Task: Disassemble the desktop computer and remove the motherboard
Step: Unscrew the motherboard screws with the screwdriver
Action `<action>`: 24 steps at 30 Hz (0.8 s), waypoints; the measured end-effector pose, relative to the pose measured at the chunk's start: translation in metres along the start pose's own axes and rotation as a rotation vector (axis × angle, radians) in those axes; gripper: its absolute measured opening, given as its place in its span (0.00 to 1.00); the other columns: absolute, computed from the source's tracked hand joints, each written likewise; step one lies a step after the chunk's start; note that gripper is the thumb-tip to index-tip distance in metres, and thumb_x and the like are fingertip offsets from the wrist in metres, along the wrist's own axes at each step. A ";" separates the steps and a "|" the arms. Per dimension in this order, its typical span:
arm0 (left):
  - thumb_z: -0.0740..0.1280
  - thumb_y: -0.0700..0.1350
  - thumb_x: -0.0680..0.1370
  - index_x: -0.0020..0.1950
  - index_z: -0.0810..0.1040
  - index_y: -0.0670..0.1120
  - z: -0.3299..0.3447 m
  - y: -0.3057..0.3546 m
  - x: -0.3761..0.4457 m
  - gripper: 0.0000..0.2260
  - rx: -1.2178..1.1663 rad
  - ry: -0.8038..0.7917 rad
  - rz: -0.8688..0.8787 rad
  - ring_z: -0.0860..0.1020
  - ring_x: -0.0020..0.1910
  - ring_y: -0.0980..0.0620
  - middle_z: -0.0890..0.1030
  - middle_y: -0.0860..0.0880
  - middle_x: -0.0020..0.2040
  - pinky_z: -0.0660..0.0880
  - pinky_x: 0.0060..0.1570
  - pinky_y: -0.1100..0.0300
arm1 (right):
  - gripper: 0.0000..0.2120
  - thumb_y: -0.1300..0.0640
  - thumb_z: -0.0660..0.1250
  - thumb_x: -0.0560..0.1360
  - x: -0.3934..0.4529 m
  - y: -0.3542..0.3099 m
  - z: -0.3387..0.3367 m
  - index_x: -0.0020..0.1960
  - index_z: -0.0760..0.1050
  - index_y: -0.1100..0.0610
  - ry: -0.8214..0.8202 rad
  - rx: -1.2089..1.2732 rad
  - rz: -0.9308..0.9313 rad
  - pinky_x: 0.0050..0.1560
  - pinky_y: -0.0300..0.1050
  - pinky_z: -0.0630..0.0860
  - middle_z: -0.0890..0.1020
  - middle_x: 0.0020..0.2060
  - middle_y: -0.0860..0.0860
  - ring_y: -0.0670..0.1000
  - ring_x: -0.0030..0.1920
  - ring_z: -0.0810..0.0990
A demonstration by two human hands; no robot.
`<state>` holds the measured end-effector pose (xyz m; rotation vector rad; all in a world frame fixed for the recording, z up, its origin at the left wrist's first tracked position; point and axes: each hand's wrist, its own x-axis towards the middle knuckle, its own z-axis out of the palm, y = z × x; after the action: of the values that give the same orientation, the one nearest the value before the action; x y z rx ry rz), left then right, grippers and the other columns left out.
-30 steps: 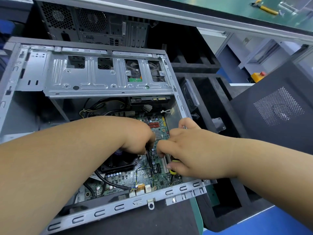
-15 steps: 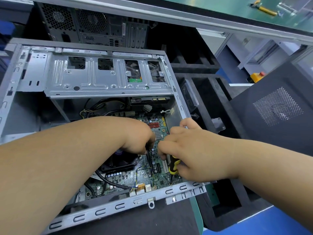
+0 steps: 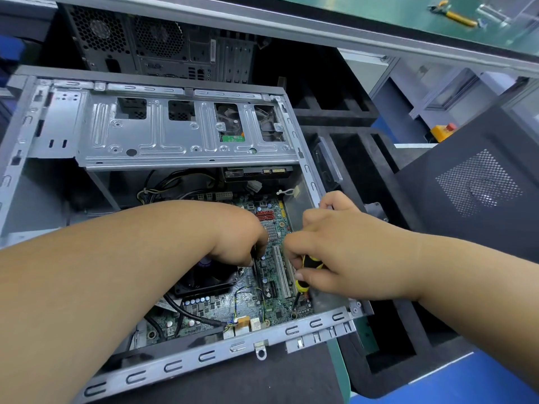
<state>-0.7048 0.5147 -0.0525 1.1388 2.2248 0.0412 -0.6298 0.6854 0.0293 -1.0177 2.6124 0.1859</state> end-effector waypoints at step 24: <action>0.69 0.49 0.75 0.63 0.75 0.55 -0.008 0.006 -0.005 0.17 -0.042 0.018 0.039 0.68 0.34 0.57 0.73 0.57 0.39 0.64 0.37 0.63 | 0.05 0.45 0.60 0.75 0.006 -0.007 -0.008 0.42 0.68 0.43 0.122 0.059 0.027 0.62 0.44 0.54 0.73 0.35 0.46 0.44 0.43 0.65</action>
<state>-0.7024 0.5171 -0.0422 1.1637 2.2067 0.1145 -0.6310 0.6748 0.0344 -1.0031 2.7245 0.0539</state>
